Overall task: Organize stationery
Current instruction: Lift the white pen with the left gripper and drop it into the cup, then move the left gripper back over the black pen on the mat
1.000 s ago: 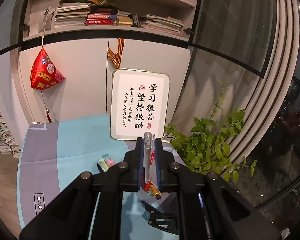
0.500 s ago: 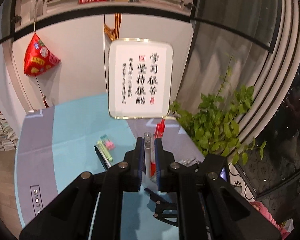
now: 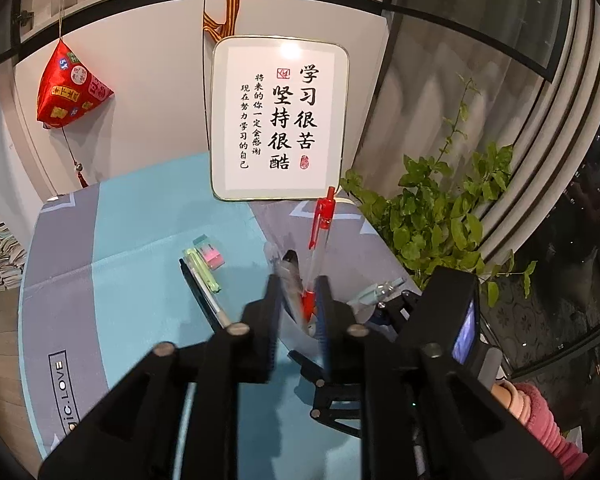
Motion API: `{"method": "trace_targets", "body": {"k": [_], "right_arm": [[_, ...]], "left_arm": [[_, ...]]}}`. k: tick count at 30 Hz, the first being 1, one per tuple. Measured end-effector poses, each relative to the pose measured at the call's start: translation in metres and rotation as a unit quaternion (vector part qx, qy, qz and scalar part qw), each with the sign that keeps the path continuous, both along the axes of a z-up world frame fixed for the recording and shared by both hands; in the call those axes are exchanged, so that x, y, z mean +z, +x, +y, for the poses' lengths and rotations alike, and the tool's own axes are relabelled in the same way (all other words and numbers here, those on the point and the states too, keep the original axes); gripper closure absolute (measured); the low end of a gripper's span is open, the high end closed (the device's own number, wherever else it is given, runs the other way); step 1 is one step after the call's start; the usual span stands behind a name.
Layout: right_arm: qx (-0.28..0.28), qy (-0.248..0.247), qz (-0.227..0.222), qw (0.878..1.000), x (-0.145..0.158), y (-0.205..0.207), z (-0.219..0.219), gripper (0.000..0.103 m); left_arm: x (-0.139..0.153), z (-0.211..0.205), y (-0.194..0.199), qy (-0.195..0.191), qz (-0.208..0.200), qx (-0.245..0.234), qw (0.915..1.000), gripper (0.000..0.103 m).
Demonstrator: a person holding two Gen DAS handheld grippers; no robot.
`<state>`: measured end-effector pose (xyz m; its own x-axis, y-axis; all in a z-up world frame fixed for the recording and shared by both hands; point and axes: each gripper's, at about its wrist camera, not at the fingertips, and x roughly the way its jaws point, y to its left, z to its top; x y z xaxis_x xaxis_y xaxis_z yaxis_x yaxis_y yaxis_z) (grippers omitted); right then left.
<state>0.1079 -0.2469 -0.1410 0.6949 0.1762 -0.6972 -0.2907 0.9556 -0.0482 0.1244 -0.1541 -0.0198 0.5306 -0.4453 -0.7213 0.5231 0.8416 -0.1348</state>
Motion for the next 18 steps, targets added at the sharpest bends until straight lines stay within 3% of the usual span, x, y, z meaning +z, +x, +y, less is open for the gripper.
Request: {"method": "trace_targets", "body": {"k": [2,8,13,18], "right_arm": [[0.000,0.000,0.000,1.000,0.000,0.000,0.000,0.033],[0.000,0.000,0.000,1.000,0.000,0.000,0.000,0.033],[0.000,0.000,0.000,1.000,0.000,0.000,0.000,0.033],[0.000,-0.001,0.000,1.000,0.000,0.000,0.000,0.033]], "left_arm": [[0.003,0.003,-0.003,-0.003,-0.007,0.002,1.0000,0.066],[0.004,0.028,-0.001,-0.019,-0.012,0.041,0.9989,0.066],[-0.027,0.048,0.018,0.007,0.023,0.094,0.9953,0.068],[-0.070,0.048,0.035,0.040,0.068,0.110,0.9908,0.068]]}}
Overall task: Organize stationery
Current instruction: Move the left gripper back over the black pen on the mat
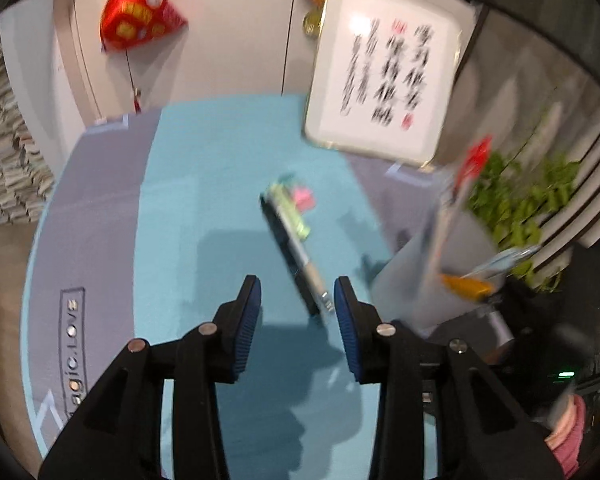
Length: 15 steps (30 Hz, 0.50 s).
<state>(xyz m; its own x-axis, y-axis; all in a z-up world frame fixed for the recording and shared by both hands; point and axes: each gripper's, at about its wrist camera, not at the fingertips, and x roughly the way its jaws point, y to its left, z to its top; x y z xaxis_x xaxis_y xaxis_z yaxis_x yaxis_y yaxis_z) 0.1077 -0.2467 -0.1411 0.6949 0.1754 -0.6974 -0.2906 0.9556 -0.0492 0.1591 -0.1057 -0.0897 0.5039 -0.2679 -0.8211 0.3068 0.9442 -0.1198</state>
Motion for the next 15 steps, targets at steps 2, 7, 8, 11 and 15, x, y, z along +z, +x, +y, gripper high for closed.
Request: {"method": "trace_targets", "body": {"k": [2,7,8,11,15], "right_arm": [[0.000,-0.001,0.000,1.000,0.000,0.000,0.000,0.033],[0.000,-0.001,0.000,1.000,0.001,0.000,0.000,0.033],[0.000,-0.001,0.000,1.000,0.001,0.000,0.000,0.033],[0.000,0.000,0.001,1.000,0.001,0.000,0.000,0.033],[0.000,-0.001,0.002,1.000,0.001,-0.001,-0.001,0.033]], "left_arm": [[-0.013,-0.002,0.007,0.013,0.011,0.005,0.9998,0.068],[-0.039,-0.003,0.023,0.025,0.038,0.021,0.9987,0.068],[-0.042,-0.003,0.025,0.027,0.040,0.024,0.9985,0.068],[-0.049,-0.003,0.031,0.030,0.049,0.030,0.9979,0.068],[-0.052,-0.003,0.034,0.026,0.052,0.035,0.9977,0.068]]}}
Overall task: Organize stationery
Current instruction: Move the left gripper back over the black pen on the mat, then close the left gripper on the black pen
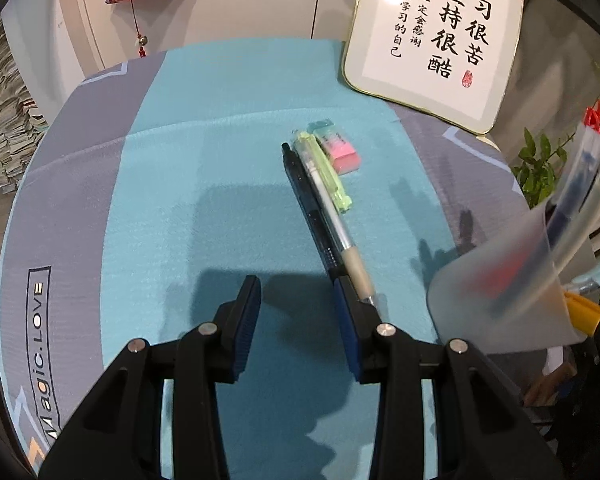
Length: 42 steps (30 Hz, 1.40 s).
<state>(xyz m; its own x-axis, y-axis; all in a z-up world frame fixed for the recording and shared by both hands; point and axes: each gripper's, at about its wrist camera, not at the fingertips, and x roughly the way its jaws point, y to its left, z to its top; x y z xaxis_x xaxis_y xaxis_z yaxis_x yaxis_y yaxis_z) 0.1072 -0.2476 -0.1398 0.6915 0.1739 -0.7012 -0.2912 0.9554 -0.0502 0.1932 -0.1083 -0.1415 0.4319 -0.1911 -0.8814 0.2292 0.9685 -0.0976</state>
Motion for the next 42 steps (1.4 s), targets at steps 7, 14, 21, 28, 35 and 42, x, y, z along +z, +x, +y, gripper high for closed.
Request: {"method": "trace_targets", "body": {"k": [7,14,21,28,35,42], "right_arm": [[0.000,-0.001,0.001,1.000,0.000,0.000,0.000,0.033],[0.000,-0.001,0.001,1.000,0.000,0.000,0.000,0.033],[0.000,-0.001,0.002,1.000,0.000,0.001,-0.001,0.033],[0.000,-0.001,0.002,1.000,-0.001,0.001,-0.001,0.033],[0.000,0.001,0.003,1.000,-0.001,0.002,-0.002,0.033],[0.001,0.001,0.004,1.000,-0.002,0.003,-0.003,0.033]], "left_arm": [[0.001,-0.005,0.004,-0.001,-0.002,0.005,1.0000,0.066],[-0.003,0.005,0.006,0.013,0.007,0.020,0.9997,0.070],[0.005,0.018,0.008,-0.015,0.006,0.039,0.9991,0.070],[0.004,-0.007,0.014,-0.008,0.004,0.021,0.9997,0.070],[0.003,-0.009,0.014,0.005,0.005,0.007,1.0000,0.092],[0.002,0.034,0.013,0.019,0.035,0.029,0.9988,0.094]]}}
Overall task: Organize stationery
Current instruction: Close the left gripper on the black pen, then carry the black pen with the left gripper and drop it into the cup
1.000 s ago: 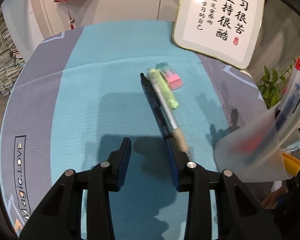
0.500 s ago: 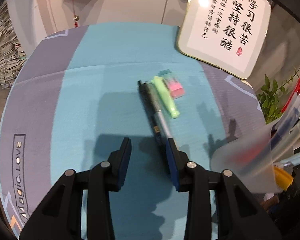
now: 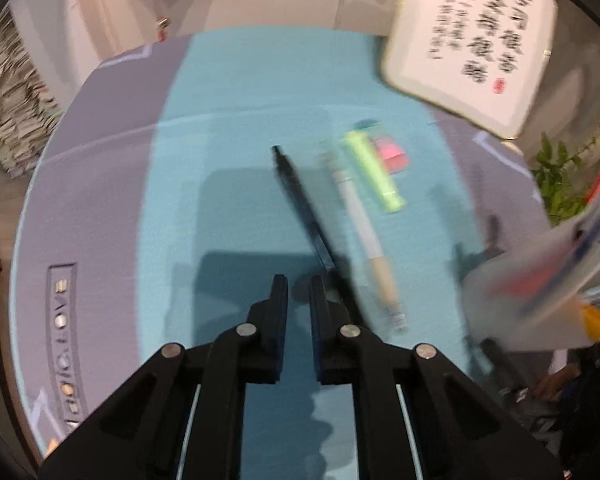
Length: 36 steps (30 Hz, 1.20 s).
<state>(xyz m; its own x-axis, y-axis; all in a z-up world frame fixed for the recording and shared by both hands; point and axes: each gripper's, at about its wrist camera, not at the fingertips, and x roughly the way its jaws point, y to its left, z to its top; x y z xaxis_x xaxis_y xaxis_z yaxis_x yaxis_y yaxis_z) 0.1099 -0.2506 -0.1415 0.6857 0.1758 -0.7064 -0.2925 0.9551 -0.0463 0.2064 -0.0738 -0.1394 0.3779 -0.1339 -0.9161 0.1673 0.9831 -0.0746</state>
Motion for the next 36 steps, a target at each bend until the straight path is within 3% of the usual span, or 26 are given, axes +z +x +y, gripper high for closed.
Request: {"method": "trace_targets", "body": {"k": [3,7,16,22,28,32,36], "right_arm": [[0.000,-0.002,0.002,1.000,-0.001,0.001,0.001,0.033],[0.000,-0.003,0.002,1.000,-0.001,0.000,0.002,0.033],[0.000,-0.004,0.001,1.000,-0.002,0.000,0.002,0.033],[0.000,-0.001,0.002,1.000,-0.002,0.000,0.002,0.033],[0.001,0.002,0.004,1.000,-0.002,0.001,0.001,0.033],[0.001,0.002,0.004,1.000,-0.002,0.001,0.001,0.033],[0.001,0.002,0.005,1.000,-0.003,0.002,-0.001,0.033]], "left_arm": [[0.000,0.018,0.004,-0.003,0.003,0.029,0.9996,0.095],[0.006,0.013,0.002,-0.019,-0.007,0.021,0.9996,0.095],[-0.004,0.003,0.027,0.006,-0.011,0.054,0.9985,0.086],[-0.007,0.010,0.059,0.004,0.009,0.084,0.9964,0.085],[-0.007,0.007,0.067,0.022,-0.004,0.083,0.9963,0.087],[-0.002,0.012,0.059,0.002,-0.005,0.080,0.9968,0.090],[0.023,0.013,0.039,-0.022,-0.034,0.064,0.9972,0.090]]}}
